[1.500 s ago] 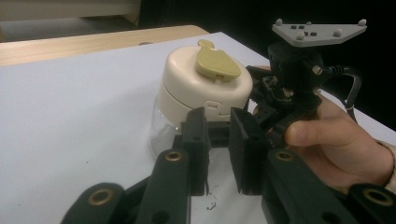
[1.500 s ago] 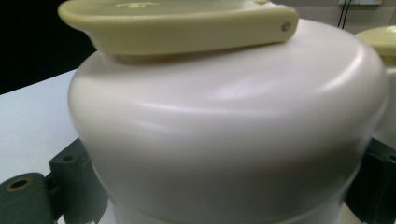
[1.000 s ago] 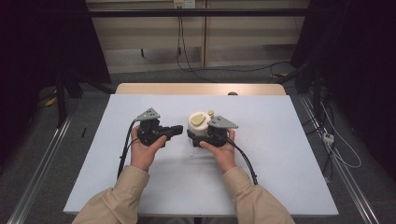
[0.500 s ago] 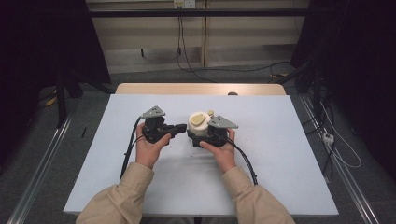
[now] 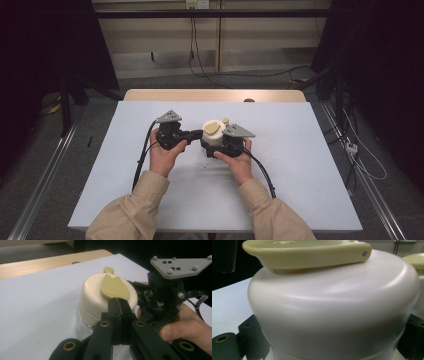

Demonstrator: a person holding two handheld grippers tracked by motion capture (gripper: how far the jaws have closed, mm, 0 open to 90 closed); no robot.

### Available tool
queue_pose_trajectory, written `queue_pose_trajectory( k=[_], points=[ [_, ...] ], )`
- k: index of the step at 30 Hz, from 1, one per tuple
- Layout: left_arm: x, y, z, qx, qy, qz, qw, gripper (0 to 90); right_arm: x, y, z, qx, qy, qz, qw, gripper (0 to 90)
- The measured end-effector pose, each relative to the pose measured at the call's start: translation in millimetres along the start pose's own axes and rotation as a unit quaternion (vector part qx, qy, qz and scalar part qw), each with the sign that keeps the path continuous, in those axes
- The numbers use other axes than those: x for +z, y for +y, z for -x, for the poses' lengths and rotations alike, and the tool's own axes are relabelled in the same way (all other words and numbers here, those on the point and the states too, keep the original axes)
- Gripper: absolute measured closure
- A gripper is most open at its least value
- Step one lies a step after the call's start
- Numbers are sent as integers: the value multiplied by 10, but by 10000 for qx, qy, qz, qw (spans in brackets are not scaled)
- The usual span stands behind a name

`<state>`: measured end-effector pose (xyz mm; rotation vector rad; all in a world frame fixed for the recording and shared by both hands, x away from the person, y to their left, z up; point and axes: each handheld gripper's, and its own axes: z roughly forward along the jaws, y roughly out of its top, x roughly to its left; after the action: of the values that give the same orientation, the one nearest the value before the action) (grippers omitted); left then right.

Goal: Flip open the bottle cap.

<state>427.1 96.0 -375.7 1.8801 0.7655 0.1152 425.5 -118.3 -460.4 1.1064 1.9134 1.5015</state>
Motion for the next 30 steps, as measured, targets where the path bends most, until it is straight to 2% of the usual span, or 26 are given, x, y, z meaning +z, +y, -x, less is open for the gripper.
queue_pose_trajectory(
  k=[30],
  points=[
    [96,5,6,59,203,-214,9995,900,1,-1,2,1,6,-1,10000,67]
  ],
)
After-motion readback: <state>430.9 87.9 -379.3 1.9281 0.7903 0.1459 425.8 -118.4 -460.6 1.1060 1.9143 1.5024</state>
